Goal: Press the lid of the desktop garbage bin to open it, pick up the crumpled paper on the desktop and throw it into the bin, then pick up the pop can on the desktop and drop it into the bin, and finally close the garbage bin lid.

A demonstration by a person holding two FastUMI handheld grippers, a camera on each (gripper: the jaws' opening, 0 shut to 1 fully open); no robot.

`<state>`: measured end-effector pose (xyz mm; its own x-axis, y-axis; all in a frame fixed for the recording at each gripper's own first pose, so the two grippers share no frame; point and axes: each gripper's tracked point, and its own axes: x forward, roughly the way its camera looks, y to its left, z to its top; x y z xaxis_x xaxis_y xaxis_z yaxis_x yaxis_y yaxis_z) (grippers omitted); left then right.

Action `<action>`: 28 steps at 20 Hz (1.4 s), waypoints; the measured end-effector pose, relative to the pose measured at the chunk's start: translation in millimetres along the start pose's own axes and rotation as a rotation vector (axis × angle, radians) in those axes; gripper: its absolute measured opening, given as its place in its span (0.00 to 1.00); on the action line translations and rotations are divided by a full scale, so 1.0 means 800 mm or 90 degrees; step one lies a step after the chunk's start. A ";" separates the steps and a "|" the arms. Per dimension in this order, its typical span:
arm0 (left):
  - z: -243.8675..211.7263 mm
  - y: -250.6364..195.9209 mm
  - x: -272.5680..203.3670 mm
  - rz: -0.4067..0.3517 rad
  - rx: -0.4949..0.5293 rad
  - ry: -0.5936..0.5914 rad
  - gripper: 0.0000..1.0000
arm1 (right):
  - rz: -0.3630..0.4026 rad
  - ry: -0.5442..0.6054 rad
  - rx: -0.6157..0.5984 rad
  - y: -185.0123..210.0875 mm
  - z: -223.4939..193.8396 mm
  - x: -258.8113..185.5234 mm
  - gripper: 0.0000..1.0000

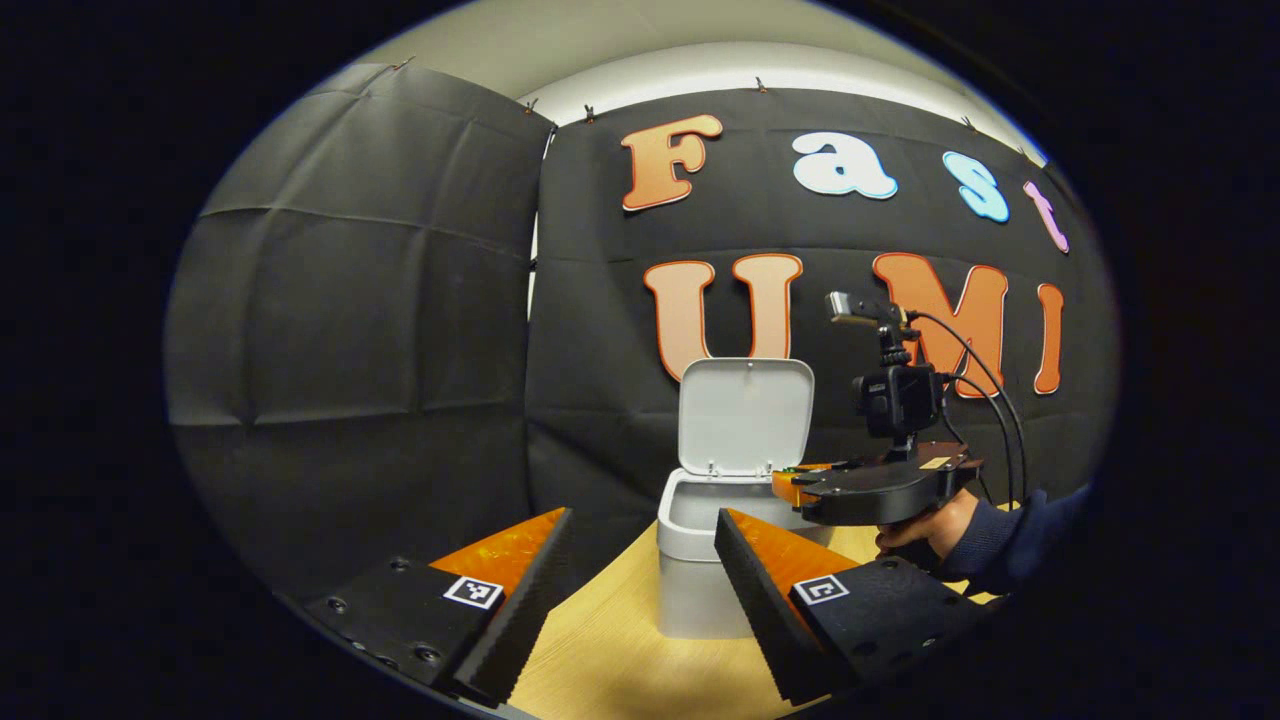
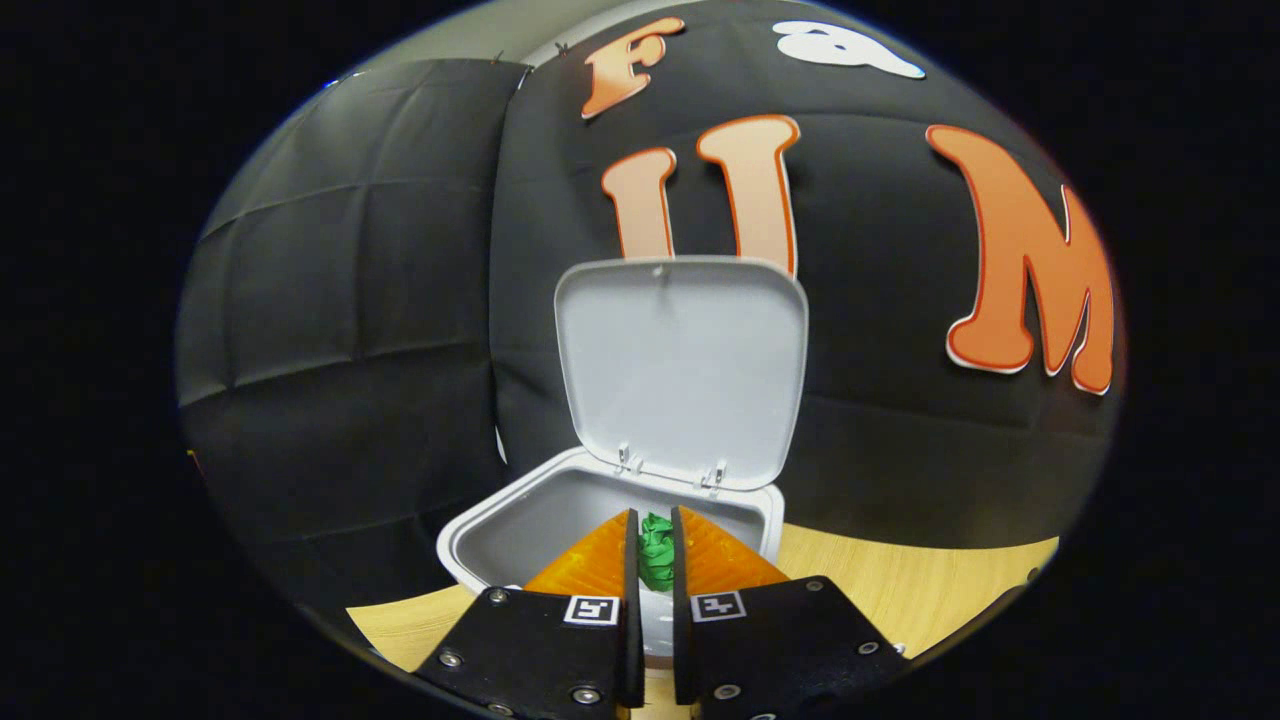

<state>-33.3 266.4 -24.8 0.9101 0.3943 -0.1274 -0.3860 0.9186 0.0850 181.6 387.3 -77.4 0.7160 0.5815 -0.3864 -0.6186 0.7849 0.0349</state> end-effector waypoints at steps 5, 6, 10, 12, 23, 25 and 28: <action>-0.015 -0.007 0.000 -0.005 0.000 0.015 0.89 | 0.002 0.001 -0.016 -0.013 -0.012 0.006 0.39; -0.014 -0.017 0.004 -0.017 -0.004 0.015 0.89 | -0.001 -0.018 -0.014 -0.019 -0.005 -0.002 0.57; -0.016 -0.080 0.017 -0.094 -0.008 0.008 0.90 | -0.023 -0.040 -0.003 -0.054 0.007 -0.045 0.94; -0.030 -0.129 0.025 -0.144 -0.017 0.017 0.90 | -0.061 -0.072 0.009 -0.096 0.012 -0.088 0.94; -0.157 -0.413 0.047 -0.431 0.026 0.049 0.95 | -0.398 -0.059 0.061 -0.378 -0.061 -0.355 0.94; -0.218 -0.453 0.053 -0.454 0.054 0.098 0.95 | -0.438 -0.047 0.082 -0.397 -0.077 -0.382 0.94; -0.296 -0.502 0.065 -0.467 0.101 0.165 0.97 | -0.480 -0.026 0.091 -0.421 -0.094 -0.422 0.94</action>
<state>133.1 -75.1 -299.7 0.8526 -0.2980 -0.4293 0.3423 0.9392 0.0279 124.2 -89.5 -28.5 0.9404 -0.1176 -0.3190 0.0881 0.9905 -0.1054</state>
